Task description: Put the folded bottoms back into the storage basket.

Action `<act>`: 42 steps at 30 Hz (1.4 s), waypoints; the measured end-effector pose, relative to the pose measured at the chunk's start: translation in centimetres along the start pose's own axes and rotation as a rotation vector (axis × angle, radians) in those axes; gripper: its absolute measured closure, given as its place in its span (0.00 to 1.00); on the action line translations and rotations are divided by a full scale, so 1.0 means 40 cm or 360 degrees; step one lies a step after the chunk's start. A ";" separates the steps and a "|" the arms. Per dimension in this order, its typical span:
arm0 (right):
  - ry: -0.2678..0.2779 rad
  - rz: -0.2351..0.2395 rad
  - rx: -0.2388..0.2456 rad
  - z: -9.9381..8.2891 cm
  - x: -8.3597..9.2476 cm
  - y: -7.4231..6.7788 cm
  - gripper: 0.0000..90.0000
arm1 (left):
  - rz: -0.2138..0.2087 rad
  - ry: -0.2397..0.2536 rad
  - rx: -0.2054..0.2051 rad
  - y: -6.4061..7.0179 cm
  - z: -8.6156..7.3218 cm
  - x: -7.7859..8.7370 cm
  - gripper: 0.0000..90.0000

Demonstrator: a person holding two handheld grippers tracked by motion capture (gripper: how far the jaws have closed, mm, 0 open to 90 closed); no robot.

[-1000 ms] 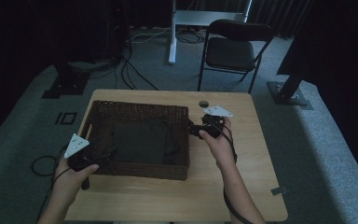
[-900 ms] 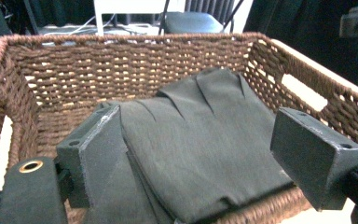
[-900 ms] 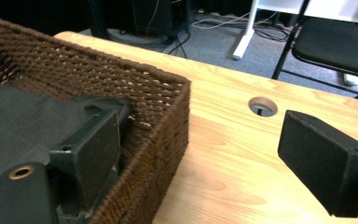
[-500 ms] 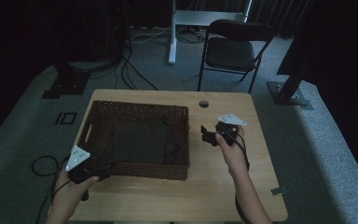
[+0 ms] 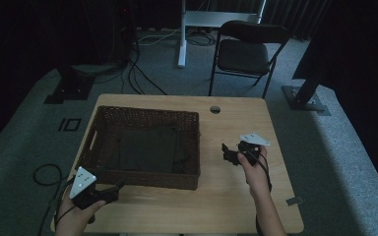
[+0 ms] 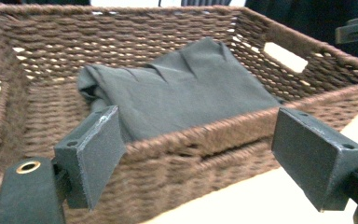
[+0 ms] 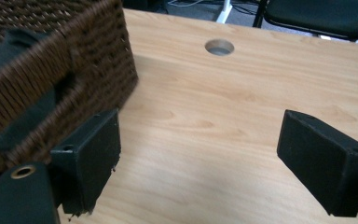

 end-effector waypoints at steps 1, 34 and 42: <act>-0.0007 -0.0008 0.0009 -0.008 0.000 0.005 0.14 | 0.0009 -0.0007 -0.0018 0.003 -0.004 0.002 0.19; -0.0124 -0.0092 -0.0116 -0.195 -0.022 0.114 0.15 | 0.0202 -0.0378 0.0191 -0.090 -0.184 -0.078 0.19; -0.0198 -0.0138 -0.0134 -0.240 -0.025 0.143 0.15 | 0.0317 -0.0436 0.0338 -0.125 -0.206 -0.091 0.19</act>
Point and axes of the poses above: each handheld gripper's, and its own axes: x roughly backward along the jaws, z roughly out of its top, y roughly to its right, the point moved 1 cm from there along -x, roughly forward along the jaws, and after that the axes turned 14 degrees about -y, right-handed, at the moved point
